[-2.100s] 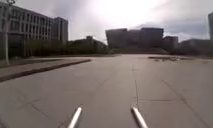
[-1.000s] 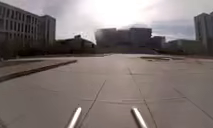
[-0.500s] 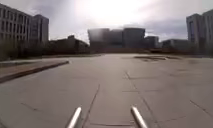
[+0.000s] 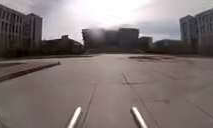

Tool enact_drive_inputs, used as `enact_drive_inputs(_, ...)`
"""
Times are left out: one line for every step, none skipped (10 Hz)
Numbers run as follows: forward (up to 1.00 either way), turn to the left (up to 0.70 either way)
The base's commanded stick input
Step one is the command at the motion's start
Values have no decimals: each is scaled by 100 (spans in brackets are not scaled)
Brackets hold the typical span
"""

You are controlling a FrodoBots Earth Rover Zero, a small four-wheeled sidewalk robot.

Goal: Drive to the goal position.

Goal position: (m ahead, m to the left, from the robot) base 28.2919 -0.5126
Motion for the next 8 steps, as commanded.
enact_drive_inputs(100,-27)
enact_drive_inputs(100,-27)
enact_drive_inputs(100,-27)
enact_drive_inputs(100,-27)
enact_drive_inputs(100,0)
enact_drive_inputs(100,0)
enact_drive_inputs(100,0)
enact_drive_inputs(100,0)
